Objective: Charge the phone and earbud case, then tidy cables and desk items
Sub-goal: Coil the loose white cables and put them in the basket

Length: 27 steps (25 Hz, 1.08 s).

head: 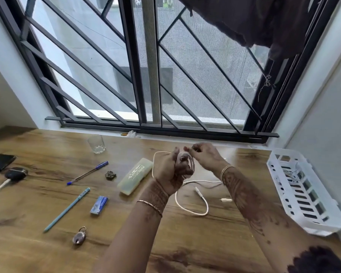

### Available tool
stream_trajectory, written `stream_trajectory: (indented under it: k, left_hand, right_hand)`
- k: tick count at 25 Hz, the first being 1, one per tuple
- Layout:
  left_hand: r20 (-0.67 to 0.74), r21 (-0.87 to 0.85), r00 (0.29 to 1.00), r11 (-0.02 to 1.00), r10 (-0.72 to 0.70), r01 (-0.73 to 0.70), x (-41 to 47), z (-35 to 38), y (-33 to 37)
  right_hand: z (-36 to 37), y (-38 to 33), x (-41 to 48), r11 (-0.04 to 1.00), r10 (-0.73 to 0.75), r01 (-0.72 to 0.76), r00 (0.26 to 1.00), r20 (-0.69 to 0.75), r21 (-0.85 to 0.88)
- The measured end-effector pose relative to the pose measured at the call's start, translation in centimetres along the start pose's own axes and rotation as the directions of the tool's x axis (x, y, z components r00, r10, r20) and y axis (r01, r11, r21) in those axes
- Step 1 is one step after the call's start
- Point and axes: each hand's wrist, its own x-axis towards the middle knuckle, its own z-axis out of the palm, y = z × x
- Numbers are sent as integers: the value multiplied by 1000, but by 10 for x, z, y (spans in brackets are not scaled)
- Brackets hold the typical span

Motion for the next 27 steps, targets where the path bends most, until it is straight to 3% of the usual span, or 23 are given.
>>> stream_trajectory:
  k: [4, 7, 11, 14, 18, 21, 25, 27]
  left_hand:
    - [25, -271, 1000, 962, -10, 17, 6, -9, -10]
    - [-75, -286, 997, 957, 28, -48, 20, -17, -8]
    - [-108, -158, 993, 985, 51, -68, 27, -16, -10]
    - [-132, -37, 990, 997, 56, -61, 26, -15, -12]
    - [-179, 238, 973, 966, 148, -103, 28, -20, -16]
    - [-85, 534, 977, 837, 194, -119, 23, -13, -23]
    - [-7, 590, 996, 804, 94, -72, 14, -8, -26]
    - [33, 545, 999, 838, 11, -27, 5, -1, -26]
  right_hand:
    - [13, 20, -22, 991, 122, -109, 978, 169, -82]
    - [11, 14, -44, 982, 144, -96, 940, 309, -166]
    - [-5, -8, -57, 922, 127, 22, 926, 355, -387]
    - [-14, -19, -63, 886, 125, 77, 909, 398, -456]
    - [-25, -31, -57, 891, 54, 153, 899, 434, -427]
    - [-35, -31, -41, 908, -19, 166, 933, 358, -384]
    - [-46, -26, -25, 928, -69, 153, 967, 247, -339]
    - [-49, -20, -19, 957, -81, 124, 983, 165, -263]
